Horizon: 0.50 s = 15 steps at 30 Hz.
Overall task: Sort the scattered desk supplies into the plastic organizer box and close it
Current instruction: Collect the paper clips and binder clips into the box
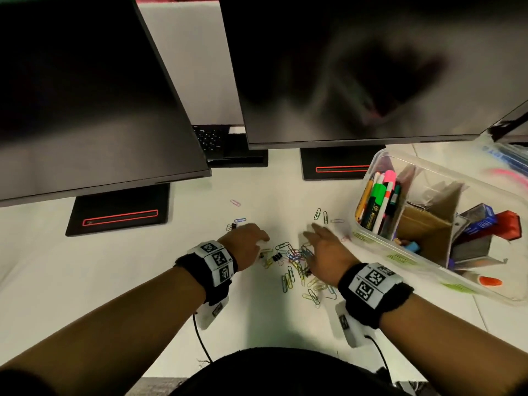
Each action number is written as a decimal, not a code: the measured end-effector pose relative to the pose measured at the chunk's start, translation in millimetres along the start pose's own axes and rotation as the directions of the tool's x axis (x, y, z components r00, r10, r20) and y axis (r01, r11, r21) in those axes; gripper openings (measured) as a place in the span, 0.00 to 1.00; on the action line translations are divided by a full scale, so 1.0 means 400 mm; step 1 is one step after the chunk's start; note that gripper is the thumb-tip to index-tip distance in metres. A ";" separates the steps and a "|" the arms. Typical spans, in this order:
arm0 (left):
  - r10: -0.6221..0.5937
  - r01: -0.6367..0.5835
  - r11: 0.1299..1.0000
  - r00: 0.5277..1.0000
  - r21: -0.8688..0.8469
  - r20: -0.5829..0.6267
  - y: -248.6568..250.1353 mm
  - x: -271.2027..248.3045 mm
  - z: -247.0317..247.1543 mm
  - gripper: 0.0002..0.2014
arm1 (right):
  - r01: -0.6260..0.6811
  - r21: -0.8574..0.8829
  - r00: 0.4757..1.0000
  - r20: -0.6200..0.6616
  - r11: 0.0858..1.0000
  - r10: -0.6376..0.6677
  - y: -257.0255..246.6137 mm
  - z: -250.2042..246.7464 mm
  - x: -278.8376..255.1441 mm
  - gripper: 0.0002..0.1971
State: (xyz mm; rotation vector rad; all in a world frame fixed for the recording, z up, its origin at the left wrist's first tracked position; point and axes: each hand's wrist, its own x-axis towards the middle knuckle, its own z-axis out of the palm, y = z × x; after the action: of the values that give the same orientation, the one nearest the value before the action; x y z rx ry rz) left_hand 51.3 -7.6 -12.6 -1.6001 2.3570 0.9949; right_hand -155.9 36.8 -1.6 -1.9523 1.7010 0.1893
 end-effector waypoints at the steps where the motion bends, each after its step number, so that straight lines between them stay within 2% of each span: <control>1: -0.020 0.020 1.000 0.999 0.012 -0.029 -0.013 0.007 -0.014 0.19 | -0.075 -0.078 0.997 -0.006 0.994 0.075 0.004 -0.008 0.020 0.31; 4: -0.136 0.138 0.990 0.987 0.017 -0.082 -0.055 0.033 -0.058 0.23 | -0.307 -0.130 0.948 0.042 0.943 0.315 -0.004 -0.023 0.063 0.36; 6: -0.210 0.211 0.977 0.976 0.018 -0.067 -0.074 0.047 -0.078 0.29 | -0.377 -0.073 0.924 0.041 0.923 0.380 -0.012 -0.021 0.075 0.35; 8: -0.280 0.282 0.959 0.959 0.026 -0.046 -0.081 0.054 -0.085 0.34 | -0.323 -0.029 0.943 0.079 0.946 0.324 -0.021 -0.014 0.080 0.35; 11: -0.334 0.335 0.942 0.942 0.008 -0.039 -0.066 0.064 -0.081 0.37 | -0.161 0.117 0.979 0.146 0.980 0.144 -0.041 -0.006 0.077 0.33; 13: -0.338 0.339 0.941 0.940 0.013 -0.045 -0.048 0.074 -0.076 0.37 | -0.120 0.219 0.992 0.069 0.968 0.108 -0.036 -0.002 0.086 0.30; 15: -0.344 0.346 0.937 0.938 0.045 -0.049 -0.035 0.084 -0.070 0.35 | -0.135 0.256 0.989 -0.024 0.957 0.146 -0.027 -0.012 0.099 0.30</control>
State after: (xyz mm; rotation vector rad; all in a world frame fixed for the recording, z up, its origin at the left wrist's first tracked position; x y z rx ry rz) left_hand 55.9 -53.0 -12.0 -1.9392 2.0031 0.8244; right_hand -139.2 0.6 -11.8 -1.6612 1.7962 -0.0200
